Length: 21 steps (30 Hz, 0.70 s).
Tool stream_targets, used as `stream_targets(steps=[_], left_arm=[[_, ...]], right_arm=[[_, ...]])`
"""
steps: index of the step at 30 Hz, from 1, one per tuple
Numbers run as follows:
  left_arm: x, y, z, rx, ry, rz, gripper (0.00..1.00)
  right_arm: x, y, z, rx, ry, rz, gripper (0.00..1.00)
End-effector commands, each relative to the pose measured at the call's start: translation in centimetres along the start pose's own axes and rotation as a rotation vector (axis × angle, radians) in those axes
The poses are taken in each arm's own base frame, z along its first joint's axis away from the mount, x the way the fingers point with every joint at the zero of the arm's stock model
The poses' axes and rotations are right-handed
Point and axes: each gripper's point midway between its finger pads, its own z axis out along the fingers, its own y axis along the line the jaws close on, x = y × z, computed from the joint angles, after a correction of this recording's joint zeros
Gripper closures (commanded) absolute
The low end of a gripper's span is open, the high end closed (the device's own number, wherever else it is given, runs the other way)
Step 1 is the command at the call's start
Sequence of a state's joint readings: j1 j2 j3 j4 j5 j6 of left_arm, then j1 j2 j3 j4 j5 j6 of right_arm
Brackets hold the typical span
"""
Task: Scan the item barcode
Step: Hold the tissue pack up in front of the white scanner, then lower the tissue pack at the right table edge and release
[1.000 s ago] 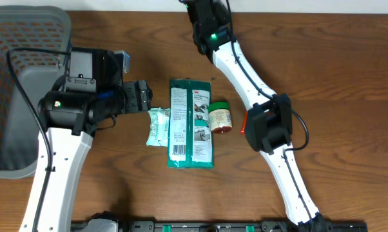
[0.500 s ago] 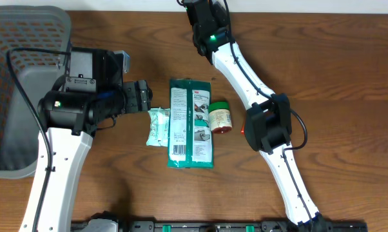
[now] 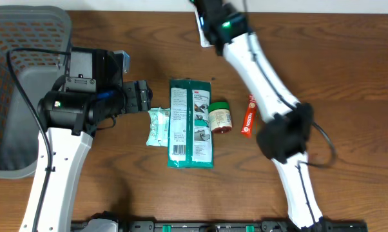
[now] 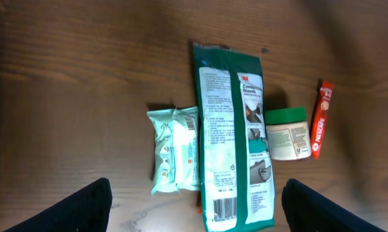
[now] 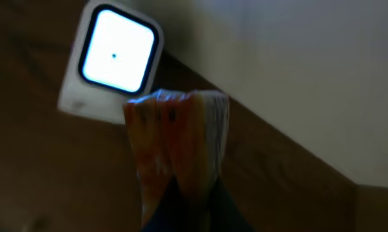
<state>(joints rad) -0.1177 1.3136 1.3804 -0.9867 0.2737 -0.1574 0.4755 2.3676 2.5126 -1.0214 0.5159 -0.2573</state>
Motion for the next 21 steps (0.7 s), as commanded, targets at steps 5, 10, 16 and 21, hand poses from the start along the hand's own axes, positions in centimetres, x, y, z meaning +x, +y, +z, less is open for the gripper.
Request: stream_targets(steps=[5,10,16,21], left_arm=[[-0.4,0.1,-0.3,-0.008,-0.015,0.0,0.16],[-0.4,0.1,-0.3,-0.008,-0.015,0.0,0.15],[-0.4,0.1,-0.3,-0.008,-0.015,0.0,0.15],[-0.4,0.1,-0.3,-0.007,-0.015,0.0,0.15]], right_arm=[[4.4,-8.0,-10.1,-0.182,0.051,0.212,0.99],[11.1,-12.8,-8.8,-0.18,0.24,0.321,0.99],[18.8,-17.2,-4.3,-0.21,0.417,0.491,0.99],[25.8,-18.2,0.2,-0.252,0.532,0.634,0.99]])
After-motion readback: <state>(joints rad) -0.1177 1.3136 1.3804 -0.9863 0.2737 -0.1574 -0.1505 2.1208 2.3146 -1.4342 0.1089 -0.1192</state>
